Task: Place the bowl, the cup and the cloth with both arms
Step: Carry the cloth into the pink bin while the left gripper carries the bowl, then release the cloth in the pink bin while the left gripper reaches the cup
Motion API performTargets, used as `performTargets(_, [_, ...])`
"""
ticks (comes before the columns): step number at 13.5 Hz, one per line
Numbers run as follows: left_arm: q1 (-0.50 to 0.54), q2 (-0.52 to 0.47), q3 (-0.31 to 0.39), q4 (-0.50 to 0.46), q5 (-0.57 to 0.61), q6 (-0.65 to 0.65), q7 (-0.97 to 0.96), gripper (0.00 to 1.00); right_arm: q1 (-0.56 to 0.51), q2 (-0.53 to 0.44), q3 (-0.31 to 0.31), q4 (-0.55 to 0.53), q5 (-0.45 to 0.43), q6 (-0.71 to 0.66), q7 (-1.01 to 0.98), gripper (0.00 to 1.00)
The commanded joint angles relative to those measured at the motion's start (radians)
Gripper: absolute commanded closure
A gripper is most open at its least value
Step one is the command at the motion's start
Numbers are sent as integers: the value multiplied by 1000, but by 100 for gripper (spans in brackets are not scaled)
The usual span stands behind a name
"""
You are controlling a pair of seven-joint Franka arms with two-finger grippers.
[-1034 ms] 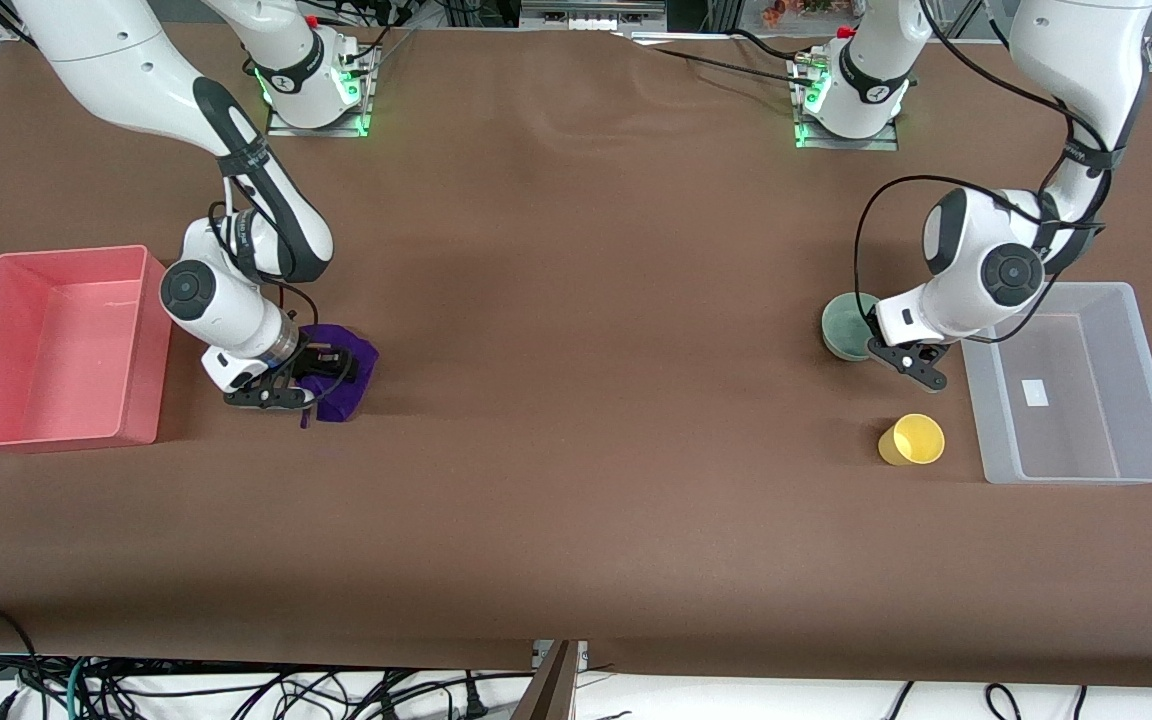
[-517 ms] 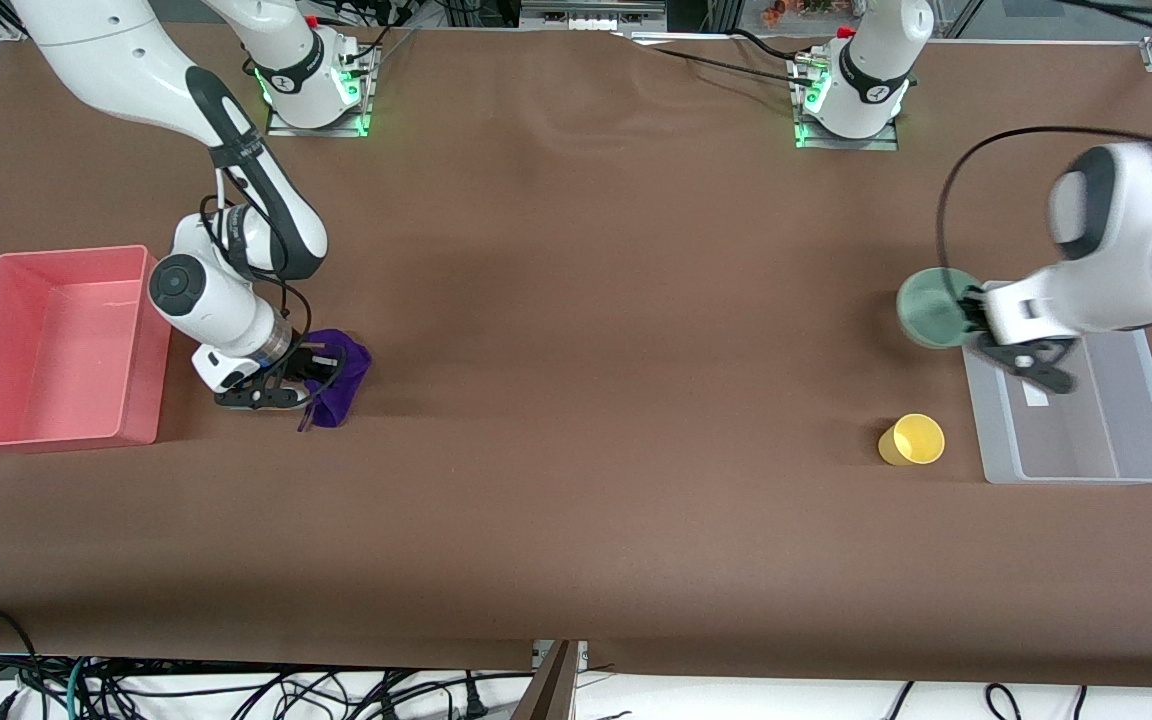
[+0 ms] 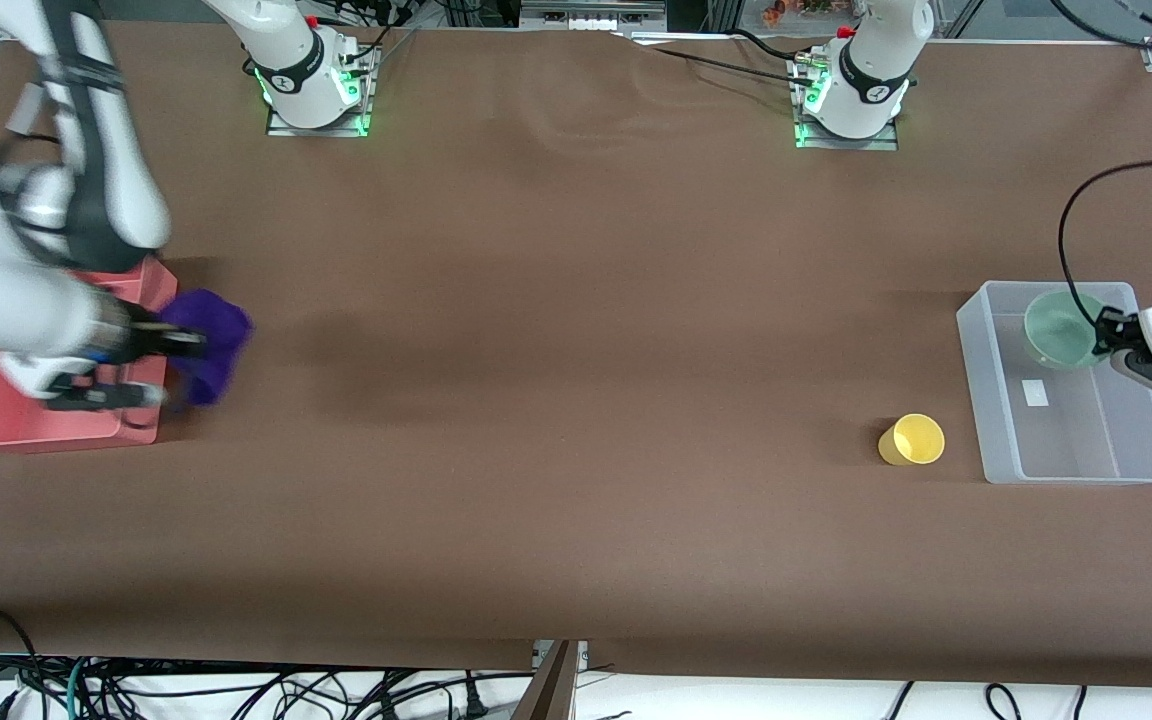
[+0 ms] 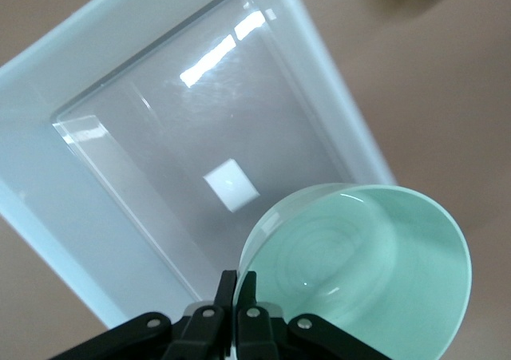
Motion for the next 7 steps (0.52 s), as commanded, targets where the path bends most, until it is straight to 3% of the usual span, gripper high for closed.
performTargets(1, [68,126,-12,52,2,116,112,100,-5,21,-150,71,7,-105,-267,100])
performTargets(4, [82,186,-15,52,-5,214,120,100,-13,47,-309,60,7,-111,-483,100])
performTargets(5, [81,189,-14,52,-19,219,119,95,-17,62,-332,47,7,-100,-513,100])
performTargets(7, [81,186,-15,54,-63,218,122,16,-57,102,-338,15,7,-82,-531,100])
